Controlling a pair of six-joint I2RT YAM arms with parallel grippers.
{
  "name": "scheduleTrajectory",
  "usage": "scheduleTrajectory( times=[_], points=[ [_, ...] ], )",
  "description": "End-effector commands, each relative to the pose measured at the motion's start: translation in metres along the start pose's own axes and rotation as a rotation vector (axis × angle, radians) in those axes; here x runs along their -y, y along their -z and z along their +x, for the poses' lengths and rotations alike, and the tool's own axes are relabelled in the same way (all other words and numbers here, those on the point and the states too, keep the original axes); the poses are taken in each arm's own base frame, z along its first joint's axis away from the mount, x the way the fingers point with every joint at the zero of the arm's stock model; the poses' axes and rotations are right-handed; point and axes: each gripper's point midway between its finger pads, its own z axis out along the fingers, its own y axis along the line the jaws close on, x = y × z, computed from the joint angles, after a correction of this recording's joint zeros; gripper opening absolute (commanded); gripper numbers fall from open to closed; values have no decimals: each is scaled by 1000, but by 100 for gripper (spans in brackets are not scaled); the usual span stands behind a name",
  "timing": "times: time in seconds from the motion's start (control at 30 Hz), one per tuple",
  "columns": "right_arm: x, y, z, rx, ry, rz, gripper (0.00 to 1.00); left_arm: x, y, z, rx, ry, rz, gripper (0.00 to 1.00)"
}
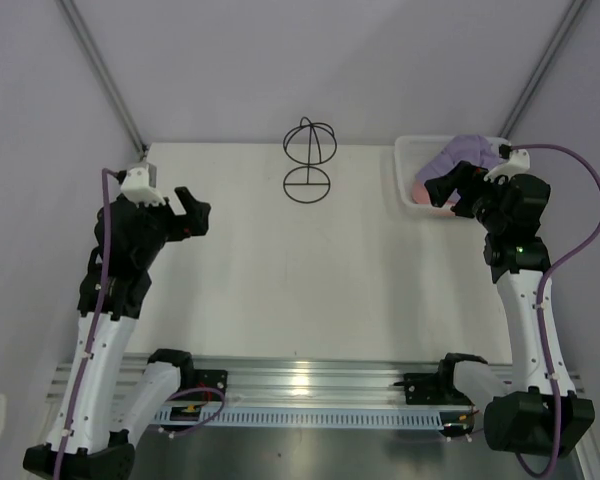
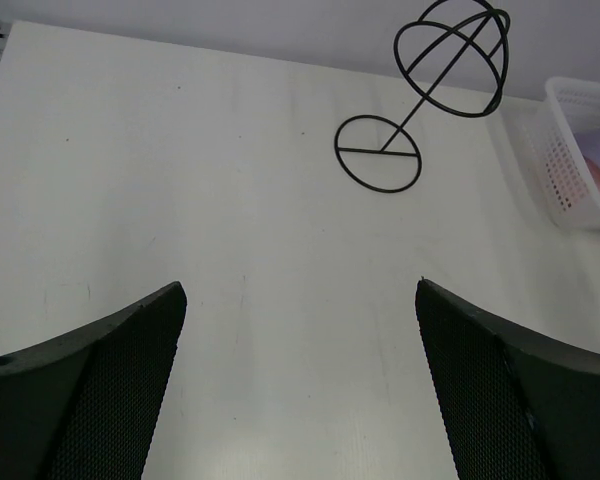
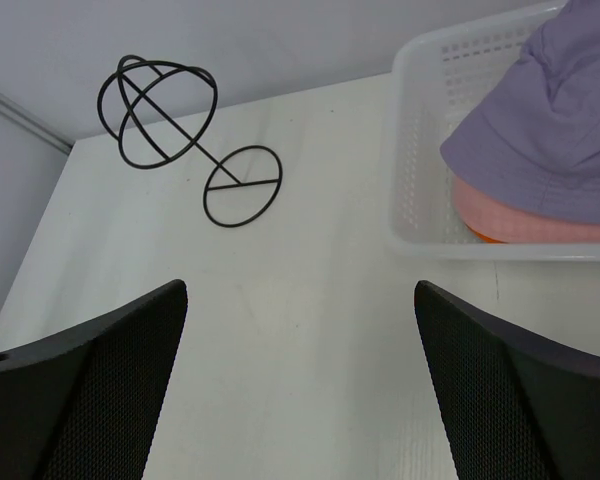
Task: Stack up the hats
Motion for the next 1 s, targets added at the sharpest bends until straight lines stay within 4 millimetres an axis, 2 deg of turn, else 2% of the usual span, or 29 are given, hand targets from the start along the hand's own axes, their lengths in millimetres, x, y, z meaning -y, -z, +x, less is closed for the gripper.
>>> scheduleTrajectory(
  times=[0.0, 0.1, 0.13, 0.27, 0.3, 0.33, 0.37, 0.4, 0.43, 0.47, 0.5, 0.53, 0.57, 0.6, 0.63, 0.67, 0.7, 0.73, 0.77, 0.8, 0.87, 0.93, 0.97],
  points=[
    [-6, 1, -8, 26, 0, -15, 99, 4, 2, -5, 41, 14, 16, 99],
    [-7, -2, -5, 12, -5, -31, 100, 19, 1, -2, 34, 20, 103, 100],
    [-7, -4, -5, 9, -5, -32, 100, 33, 1, -4, 36, 16, 186, 99],
    [-9, -11, -5, 8, -28, -48, 99, 66, -13, -20, 40, -5, 331, 99],
    [-10, -12, -5, 8, -32, -55, 100, 77, -11, -46, 83, -27, 349, 100],
    [-13, -13, -6, 6, -39, -70, 100, 79, -37, -39, 31, -34, 341, 99],
    [-15, -13, -6, 4, -43, -79, 100, 92, -42, -55, 51, -65, 353, 100],
    [-16, -14, -6, 2, -45, -86, 100, 96, -55, -56, 31, -76, 354, 100],
    [-17, -14, -8, 6, -43, -87, 100, 111, -55, -89, 88, -91, 373, 100],
    [-16, -14, -7, 7, -44, -81, 100, 119, -90, -71, 15, -111, 360, 100],
    [-16, -14, -9, 16, -43, -78, 100, 125, -104, -68, -4, -128, 357, 99],
    [-14, -14, -10, 23, -46, -65, 100, 142, -104, -102, 56, -150, 375, 100],
    [-13, -14, -10, 25, -50, -60, 100, 157, -138, -74, -23, -207, 384, 100],
    [-13, -15, -12, 32, -57, -62, 100, 162, -153, -67, -50, -242, 365, 100],
    [-14, -16, -12, 31, -55, -70, 100, 180, -152, -104, 35, -264, 381, 99],
    [-16, -16, -12, 33, -53, -77, 100, 193, -163, -97, 27, -312, 386, 100],
    [-17, -17, -15, 39, -52, -81, 100, 198, -190, -93, 18, -326, 350, 99],
    [-17, -17, -16, 40, -51, -82, 100, 202, -201, -86, -4, -331, 341, 100],
    [-16, -17, -16, 40, -46, -80, 100, 209, -206, -98, 32, -353, 346, 100],
    [-17, -17, -17, 41, -39, -80, 100, 213, -226, -91, 22, -360, 340, 99],
    [-14, -17, -17, 41, -25, -66, 99, 215, -240, -93, 42, -389, 332, 100],
    [-11, -17, -16, 41, -17, -56, 100, 212, -258, -79, 29, -406, 325, 100],
    [-10, -18, -15, 37, -8, -56, 100, 208, -262, -83, 36, -404, 327, 99]
  ],
)
